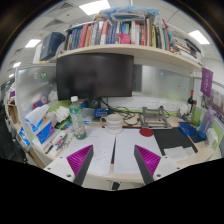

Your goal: Pour water

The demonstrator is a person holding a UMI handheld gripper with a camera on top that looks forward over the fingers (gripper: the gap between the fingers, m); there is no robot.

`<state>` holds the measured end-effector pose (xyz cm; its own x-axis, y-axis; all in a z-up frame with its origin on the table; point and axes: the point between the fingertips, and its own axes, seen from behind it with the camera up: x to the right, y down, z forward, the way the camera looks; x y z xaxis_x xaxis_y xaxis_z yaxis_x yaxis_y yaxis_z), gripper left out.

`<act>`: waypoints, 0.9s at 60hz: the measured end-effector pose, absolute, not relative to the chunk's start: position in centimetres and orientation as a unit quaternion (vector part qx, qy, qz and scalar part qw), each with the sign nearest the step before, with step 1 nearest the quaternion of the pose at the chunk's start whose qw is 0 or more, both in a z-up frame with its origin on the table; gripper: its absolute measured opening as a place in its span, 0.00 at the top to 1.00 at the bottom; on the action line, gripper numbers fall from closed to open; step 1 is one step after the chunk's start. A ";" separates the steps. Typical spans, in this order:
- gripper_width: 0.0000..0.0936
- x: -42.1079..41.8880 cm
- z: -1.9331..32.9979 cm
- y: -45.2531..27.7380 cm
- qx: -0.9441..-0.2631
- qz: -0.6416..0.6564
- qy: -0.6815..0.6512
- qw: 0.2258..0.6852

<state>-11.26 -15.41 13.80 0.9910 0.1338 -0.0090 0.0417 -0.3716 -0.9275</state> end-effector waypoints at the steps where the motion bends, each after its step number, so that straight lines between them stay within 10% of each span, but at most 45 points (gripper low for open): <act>1: 0.08 -11.9 13.6 -15.2 -0.827 0.045 -0.059 0.557; 34: 0.09 -31.7 8.1 4.4 -0.805 0.072 -0.071 0.585; 54: 0.47 -32.6 8.1 9.2 -0.777 0.034 -0.089 0.623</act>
